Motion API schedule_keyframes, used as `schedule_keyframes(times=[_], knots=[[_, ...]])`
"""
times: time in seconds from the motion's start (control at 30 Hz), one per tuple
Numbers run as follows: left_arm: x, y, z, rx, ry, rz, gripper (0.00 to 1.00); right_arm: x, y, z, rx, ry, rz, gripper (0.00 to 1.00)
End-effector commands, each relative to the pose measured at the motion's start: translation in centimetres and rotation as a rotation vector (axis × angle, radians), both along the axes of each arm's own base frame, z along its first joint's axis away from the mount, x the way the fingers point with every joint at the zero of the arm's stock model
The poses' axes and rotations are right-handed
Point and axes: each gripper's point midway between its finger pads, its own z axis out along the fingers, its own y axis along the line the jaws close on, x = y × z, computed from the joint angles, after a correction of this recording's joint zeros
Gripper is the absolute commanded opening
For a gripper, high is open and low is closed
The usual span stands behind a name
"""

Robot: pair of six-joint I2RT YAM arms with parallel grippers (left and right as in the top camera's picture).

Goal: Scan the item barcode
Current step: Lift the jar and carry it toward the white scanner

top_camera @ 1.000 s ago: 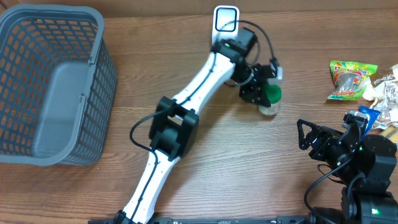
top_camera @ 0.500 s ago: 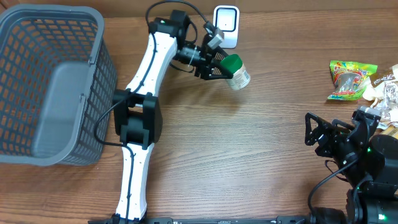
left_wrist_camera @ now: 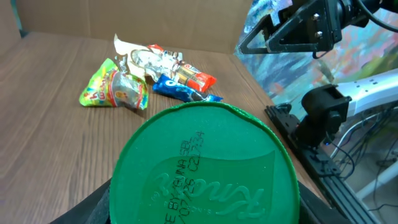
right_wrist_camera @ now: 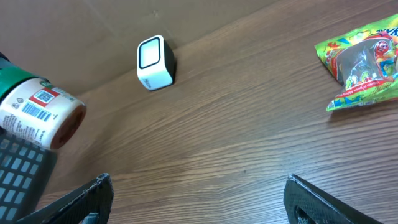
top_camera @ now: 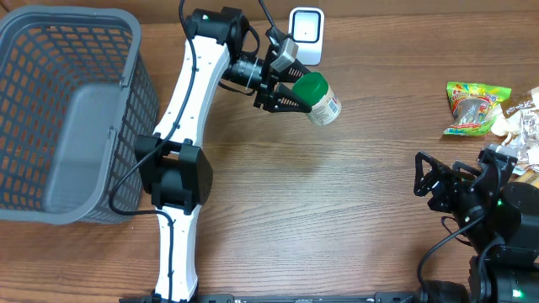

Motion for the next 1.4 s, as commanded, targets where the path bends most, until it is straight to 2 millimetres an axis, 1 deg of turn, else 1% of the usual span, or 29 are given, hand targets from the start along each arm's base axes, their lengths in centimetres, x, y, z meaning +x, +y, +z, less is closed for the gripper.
schedule_keyframes(times=[0.0,0.27,0.37,0.53,0.7,0.9,0.97,1.1,1.23,1.27,1.3,1.33,1.37], knots=[[-0.1,1.1,4.6,-0.118,-0.103,0.027,0.05,-0.1,-0.1,1.1,-0.016,-0.026,-0.004,0.88],[0.5,4.4,9.9,-0.278,-0.141,0.116,0.04,-0.2,-0.1,0.9,-0.015,-0.015,-0.004,0.88],[0.2,5.2,11.0,-0.28,-0.158,0.132,0.04,-0.2,-0.1,0.9,-0.015,-0.015,-0.004,0.89],[-0.9,5.3,12.6,-0.285,-0.188,0.126,0.04,-0.2,-0.1,0.9,-0.015,-0.016,-0.004,0.89],[-1.5,5.3,13.4,-0.288,-0.207,0.124,0.04,-0.2,-0.1,0.9,-0.015,-0.016,-0.004,0.89],[-1.5,5.3,13.4,-0.282,-0.174,0.128,0.05,-0.2,-0.1,0.9,-0.015,-0.016,-0.004,0.89],[-1.5,5.3,13.3,-0.273,-0.176,0.127,0.08,-0.2,-0.1,0.9,-0.014,-0.016,-0.004,0.89],[-1.5,4.9,12.1,-0.203,-0.188,0.119,0.05,-0.2,-0.1,0.9,-0.014,-0.016,-0.004,0.89],[-1.3,3.5,10.2,-0.098,-0.226,0.092,0.04,-0.2,-0.1,0.9,-0.014,-0.016,-0.004,0.89],[-0.8,3.0,9.5,-0.047,-0.232,0.099,0.04,-0.2,-0.1,0.9,-0.014,-0.016,-0.004,0.89],[0.2,2.5,8.7,0.02,-0.23,0.126,0.04,-0.2,-0.1,0.9,-0.014,-0.016,-0.004,0.89],[1.5,2.1,8.0,0.088,-0.217,0.174,0.04,-0.2,-0.1,0.9,-0.014,-0.016,-0.004,0.89],[3.4,1.7,7.1,0.176,-0.202,0.26,0.04,-0.2,-0.1,0.9,-0.014,-0.015,-0.004,0.89]])
